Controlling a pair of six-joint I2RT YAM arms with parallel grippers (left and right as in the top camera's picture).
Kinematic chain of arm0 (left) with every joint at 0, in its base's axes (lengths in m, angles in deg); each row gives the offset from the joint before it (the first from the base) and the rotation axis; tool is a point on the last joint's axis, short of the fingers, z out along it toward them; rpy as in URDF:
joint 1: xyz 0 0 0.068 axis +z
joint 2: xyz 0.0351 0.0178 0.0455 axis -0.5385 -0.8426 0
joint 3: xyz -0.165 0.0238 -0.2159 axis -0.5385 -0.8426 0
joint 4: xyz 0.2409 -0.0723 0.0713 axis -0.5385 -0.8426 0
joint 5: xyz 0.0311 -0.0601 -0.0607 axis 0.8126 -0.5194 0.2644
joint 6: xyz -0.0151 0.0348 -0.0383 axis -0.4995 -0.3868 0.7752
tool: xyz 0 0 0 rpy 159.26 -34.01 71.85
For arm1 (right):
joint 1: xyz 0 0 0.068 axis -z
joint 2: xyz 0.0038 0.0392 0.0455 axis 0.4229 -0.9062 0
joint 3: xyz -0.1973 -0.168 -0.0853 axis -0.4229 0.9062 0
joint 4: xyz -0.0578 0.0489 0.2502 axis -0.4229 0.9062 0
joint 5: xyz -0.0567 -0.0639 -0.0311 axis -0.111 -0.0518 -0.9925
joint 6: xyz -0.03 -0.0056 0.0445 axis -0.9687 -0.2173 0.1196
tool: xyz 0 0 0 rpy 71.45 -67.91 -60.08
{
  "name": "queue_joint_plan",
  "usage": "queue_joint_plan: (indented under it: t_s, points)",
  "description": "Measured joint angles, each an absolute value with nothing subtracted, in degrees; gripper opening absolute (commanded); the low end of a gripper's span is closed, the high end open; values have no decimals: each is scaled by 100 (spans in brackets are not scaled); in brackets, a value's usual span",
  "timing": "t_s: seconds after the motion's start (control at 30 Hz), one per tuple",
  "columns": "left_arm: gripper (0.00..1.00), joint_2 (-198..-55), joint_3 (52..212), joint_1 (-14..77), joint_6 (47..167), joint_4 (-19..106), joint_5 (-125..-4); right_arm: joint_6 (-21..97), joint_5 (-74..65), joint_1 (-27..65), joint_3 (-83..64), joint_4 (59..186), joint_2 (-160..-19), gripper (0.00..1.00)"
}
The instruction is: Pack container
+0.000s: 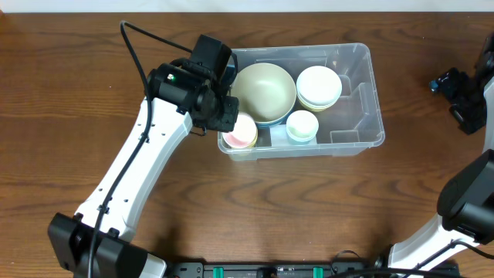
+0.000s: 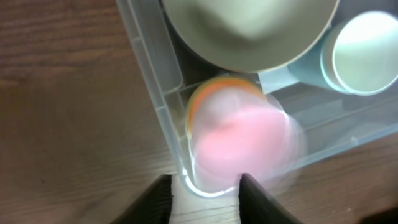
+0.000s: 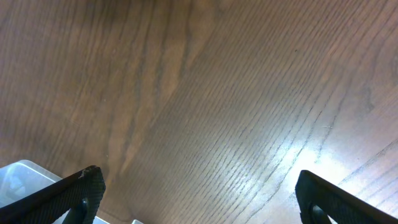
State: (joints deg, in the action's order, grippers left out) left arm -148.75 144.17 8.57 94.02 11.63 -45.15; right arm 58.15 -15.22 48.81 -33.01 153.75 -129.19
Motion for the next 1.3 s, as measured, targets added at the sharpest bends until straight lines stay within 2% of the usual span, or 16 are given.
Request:
queue_joint_plan:
  t_s: [0.1,0.3,0.6,0.87,1.13,1.3]
  points:
    - [80,-14875,14419,857,9395,1165,-4509,5815,-1522,4881,-3301,15375,-12919,99]
    - [100,-14875,14419,857,9399,1178,-4509,5815,-1522,4881,-3301,15375,-12919,99]
    - [98,-14455,14380,982,9839,1010,-4010,5815,-1522,4881,-3301,15373,-12919,99]
    - [98,-12162,14194,1078,10459,339,-3212,5815,-1524,4881,-3303,15380,-12919,99]
    - [98,-9533,12574,1078,11179,726,-2963,5815,-1522,4881,-3301,15371,-12919,99]
    - [98,-8558,12056,1078,11592,787,-2944,5815,-1522,4881,-3303,15375,-12919,99]
